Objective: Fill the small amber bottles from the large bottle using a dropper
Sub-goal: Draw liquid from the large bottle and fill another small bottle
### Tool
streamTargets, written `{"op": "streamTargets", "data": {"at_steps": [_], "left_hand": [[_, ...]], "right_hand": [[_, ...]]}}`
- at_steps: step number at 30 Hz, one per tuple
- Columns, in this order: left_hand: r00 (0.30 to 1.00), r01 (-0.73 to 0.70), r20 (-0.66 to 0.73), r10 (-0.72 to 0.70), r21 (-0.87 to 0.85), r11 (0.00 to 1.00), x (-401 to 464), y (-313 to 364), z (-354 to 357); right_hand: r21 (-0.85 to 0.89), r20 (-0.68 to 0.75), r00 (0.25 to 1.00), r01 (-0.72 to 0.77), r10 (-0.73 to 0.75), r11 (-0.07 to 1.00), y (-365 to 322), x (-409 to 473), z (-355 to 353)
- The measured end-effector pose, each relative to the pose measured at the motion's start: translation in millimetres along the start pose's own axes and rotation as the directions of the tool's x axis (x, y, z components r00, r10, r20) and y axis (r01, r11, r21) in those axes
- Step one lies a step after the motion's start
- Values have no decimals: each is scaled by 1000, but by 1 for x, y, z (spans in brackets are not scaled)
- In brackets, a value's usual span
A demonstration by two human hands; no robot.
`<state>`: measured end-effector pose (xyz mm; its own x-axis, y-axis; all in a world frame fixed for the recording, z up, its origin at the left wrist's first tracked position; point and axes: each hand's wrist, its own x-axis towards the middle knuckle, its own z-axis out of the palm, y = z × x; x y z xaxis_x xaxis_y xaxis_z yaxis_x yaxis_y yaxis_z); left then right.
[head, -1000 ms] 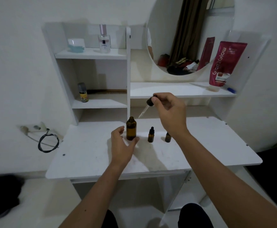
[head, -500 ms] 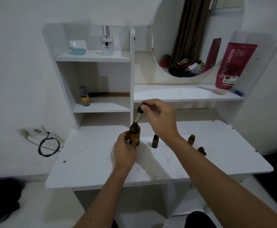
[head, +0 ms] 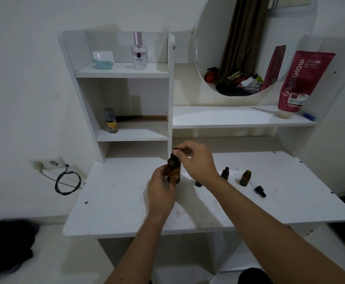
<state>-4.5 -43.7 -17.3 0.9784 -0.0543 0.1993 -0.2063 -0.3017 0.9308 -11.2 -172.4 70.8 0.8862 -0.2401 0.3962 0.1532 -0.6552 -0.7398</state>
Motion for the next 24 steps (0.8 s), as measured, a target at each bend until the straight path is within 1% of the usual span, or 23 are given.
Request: {"op": "streamTargets", "data": {"at_steps": [6,14,19,24], "left_hand": [[1000,-16,-3,16,8,1000,0,-1,0],[1000,2,7,-2,-21,1000,-2,0,-1],[1000,2,8,-2,-22,1000,-2,1,-1],[999,26,-19,-26,-16,1000,-4,-3,1]], "right_hand": [[18,-26,1000,-5,5,1000,0,2,-2],[25,6,1000,-3,3,1000,-2,-2,-7],[171,-102,994,-21,39,985,-15,-2,-22],[249,-193,981,58,-9,967,-25,-7,-46]]}}
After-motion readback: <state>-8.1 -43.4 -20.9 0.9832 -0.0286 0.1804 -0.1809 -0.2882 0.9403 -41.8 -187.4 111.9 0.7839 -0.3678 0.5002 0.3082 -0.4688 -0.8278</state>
